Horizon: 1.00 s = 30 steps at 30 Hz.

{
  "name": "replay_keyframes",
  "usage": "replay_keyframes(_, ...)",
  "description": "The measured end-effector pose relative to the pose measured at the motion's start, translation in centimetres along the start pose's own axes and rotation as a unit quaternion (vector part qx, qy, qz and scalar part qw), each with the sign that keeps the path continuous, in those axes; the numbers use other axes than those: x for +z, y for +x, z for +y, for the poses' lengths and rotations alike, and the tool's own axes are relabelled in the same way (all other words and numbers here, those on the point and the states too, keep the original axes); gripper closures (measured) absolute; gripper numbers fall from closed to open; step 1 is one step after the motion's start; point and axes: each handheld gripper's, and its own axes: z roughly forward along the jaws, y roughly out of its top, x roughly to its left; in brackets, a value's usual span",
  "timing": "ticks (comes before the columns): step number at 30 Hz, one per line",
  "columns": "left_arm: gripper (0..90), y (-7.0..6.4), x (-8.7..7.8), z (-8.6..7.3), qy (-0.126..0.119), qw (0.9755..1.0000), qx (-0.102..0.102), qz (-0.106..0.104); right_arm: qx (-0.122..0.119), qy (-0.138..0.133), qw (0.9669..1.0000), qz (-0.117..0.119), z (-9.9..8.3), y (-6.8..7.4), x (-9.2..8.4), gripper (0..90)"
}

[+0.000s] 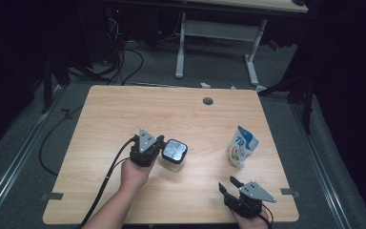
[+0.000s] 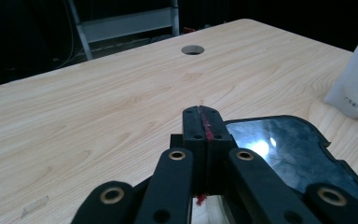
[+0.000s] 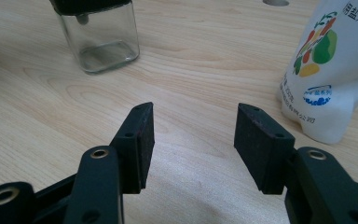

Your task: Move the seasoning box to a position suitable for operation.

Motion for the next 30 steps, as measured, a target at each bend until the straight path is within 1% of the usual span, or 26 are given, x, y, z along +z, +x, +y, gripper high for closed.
replay_keyframes(6,90.0,0.4,0.3,-0.5,0.012,0.9999,0.003,0.009,-0.002,-0.001,1.0,-0.001,0.0,0.1,-0.1,47.9)
replay_keyframes(9,90.0,0.5,0.2,-0.6,0.011,0.9999,-0.001,0.007,0.0,0.0,1.0,0.0,0.0,0.0,-0.1,47.9)
replay_keyframes(16,90.0,0.5,0.3,-0.7,0.008,1.0,0.003,0.005,-0.003,0.0,1.0,-0.001,0.0,0.1,-0.1,47.9)
replay_keyframes(21,90.0,0.5,0.2,-0.7,0.007,1.0,0.001,0.004,-0.002,0.001,1.0,-0.001,0.0,0.1,-0.1,47.9)
replay_keyframes(27,90.0,0.8,0.2,-0.8,0.002,1.0,-0.004,0.006,-0.003,0.001,1.0,-0.001,0.0,0.1,-0.1,47.9)
replay_keyframes(30,90.0,1.1,0.2,-0.6,0.001,0.9999,-0.012,0.009,-0.002,0.001,1.0,-0.001,0.0,0.1,-0.1,47.9)
